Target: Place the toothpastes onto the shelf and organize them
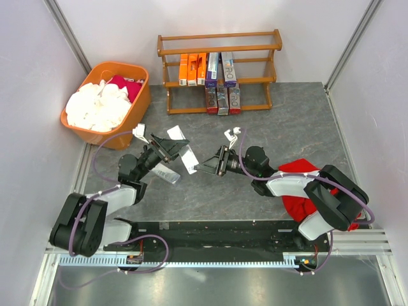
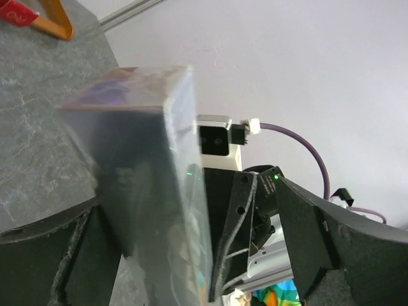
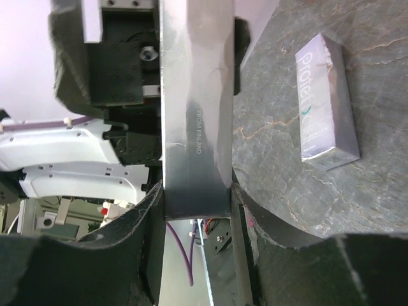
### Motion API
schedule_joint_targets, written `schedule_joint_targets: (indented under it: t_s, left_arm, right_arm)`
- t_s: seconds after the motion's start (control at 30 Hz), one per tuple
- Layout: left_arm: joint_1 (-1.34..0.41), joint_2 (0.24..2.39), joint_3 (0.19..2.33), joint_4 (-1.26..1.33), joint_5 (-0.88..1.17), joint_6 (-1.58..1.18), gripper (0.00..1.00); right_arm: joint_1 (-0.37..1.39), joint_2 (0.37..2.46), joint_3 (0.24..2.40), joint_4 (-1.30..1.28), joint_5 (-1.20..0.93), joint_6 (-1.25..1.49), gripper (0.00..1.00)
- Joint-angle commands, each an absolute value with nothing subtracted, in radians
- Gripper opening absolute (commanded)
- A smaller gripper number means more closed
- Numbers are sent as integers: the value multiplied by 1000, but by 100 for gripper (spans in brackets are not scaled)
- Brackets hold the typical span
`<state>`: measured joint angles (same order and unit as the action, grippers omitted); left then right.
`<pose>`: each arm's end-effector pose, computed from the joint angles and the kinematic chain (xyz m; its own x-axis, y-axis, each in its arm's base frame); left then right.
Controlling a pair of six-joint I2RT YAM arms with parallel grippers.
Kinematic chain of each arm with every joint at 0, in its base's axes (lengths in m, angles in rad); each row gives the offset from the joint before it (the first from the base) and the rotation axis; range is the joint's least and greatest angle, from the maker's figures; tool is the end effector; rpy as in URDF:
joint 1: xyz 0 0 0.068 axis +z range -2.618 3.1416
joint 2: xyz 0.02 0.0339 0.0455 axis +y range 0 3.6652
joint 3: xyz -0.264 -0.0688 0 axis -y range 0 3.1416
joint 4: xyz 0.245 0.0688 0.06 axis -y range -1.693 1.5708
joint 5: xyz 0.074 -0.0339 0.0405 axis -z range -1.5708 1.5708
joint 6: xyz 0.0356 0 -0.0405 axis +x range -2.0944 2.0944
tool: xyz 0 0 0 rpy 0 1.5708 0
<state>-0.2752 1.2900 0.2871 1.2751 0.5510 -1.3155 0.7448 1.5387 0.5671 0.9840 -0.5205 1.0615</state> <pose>0.2160 -0.0804 0.2209 -0.6282 -0.6792 -0.3794 0.4314 0.1018 -0.8964 0.2116 0.2192 0.2102 -0.8282 0.2667 -0.4929 -0.4729 0.1393 0.8700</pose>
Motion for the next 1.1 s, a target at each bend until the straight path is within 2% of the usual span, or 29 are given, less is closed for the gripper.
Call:
schedule_joint_targets:
  t_s: [0.0, 0.13, 0.27, 0.37, 0.57, 0.8, 1.07]
  left_arm:
    - [-272, 1140, 350, 1074, 540, -1099, 100]
    - [-273, 994, 432, 621, 429, -913, 100]
    - [-273, 867, 480, 328, 240, -770, 100]
    - [-273, 813, 499, 220, 135, -733, 100]
    - [-273, 833, 502, 225, 133, -732, 100]
    - [-273, 905, 506, 253, 184, -742, 100]
    - [-273, 954, 512, 271, 218, -755, 100]
  right_arm:
    - [713, 1519, 578, 1022, -514, 1049, 22]
    - [663, 1490, 569, 948, -512, 1020, 20]
    - [598, 1447, 551, 842, -509, 985, 18]
    - [525, 1427, 532, 760, -520, 954, 18]
    - [339, 1431, 522, 606, -561, 864, 18]
    - [109, 1529, 598, 578, -633, 834, 18]
    - [28, 1715, 721, 635, -664, 871, 18]
